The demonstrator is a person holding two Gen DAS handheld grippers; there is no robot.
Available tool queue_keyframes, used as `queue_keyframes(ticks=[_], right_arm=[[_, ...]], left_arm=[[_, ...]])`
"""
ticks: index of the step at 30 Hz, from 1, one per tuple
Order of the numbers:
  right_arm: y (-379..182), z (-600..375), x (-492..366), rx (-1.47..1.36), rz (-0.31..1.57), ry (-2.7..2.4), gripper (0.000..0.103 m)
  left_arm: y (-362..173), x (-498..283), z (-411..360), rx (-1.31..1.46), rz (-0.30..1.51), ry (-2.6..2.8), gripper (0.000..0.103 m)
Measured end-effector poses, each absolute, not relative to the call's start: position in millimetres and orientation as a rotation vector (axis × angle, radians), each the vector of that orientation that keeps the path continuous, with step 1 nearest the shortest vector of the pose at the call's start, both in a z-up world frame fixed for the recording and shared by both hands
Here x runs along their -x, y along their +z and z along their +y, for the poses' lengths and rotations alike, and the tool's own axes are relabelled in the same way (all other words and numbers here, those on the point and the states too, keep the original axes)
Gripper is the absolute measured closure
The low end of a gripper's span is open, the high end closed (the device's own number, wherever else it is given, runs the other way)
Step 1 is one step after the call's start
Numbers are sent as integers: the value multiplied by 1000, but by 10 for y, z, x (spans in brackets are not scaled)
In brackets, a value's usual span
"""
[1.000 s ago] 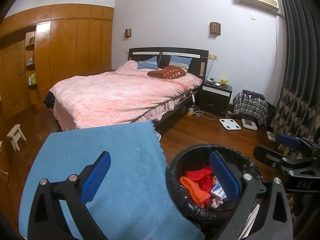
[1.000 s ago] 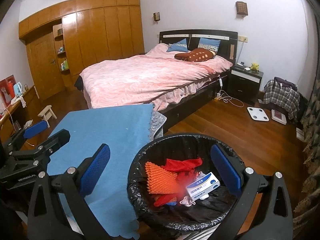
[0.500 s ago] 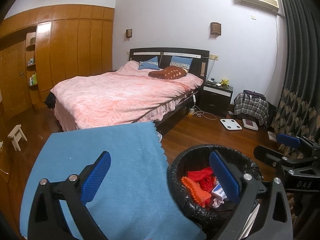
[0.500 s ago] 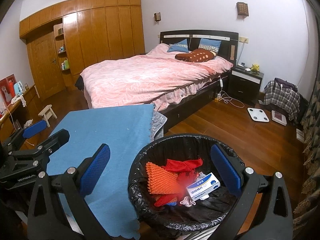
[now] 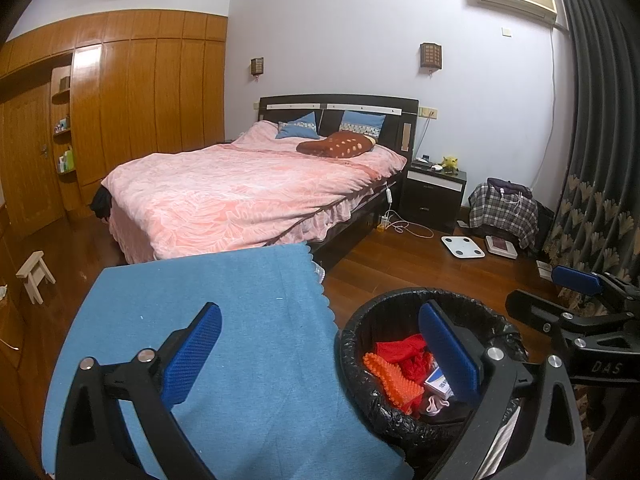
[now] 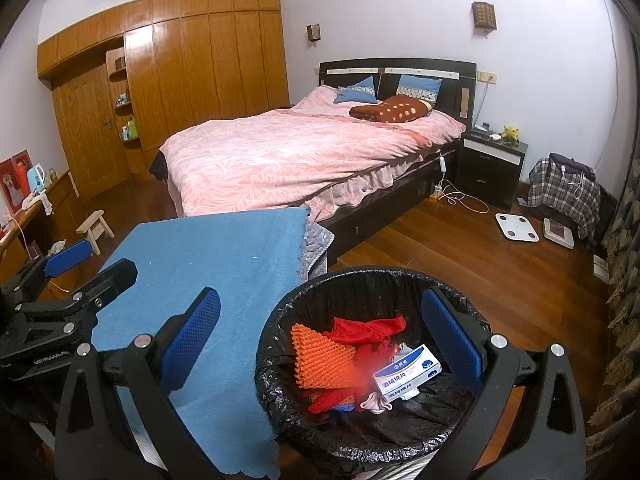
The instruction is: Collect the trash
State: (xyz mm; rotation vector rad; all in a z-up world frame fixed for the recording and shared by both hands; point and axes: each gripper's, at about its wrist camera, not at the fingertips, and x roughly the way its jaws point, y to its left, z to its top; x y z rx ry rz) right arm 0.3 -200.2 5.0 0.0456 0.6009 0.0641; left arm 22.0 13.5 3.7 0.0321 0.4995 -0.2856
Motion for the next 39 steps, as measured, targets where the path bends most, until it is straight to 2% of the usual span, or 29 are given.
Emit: queue_keyframes(ticks=[39], right_arm=[[92,-2030,-16,-50,605,65,5]], left_arm=[[-33,-227,190,-36,514,-281,6]])
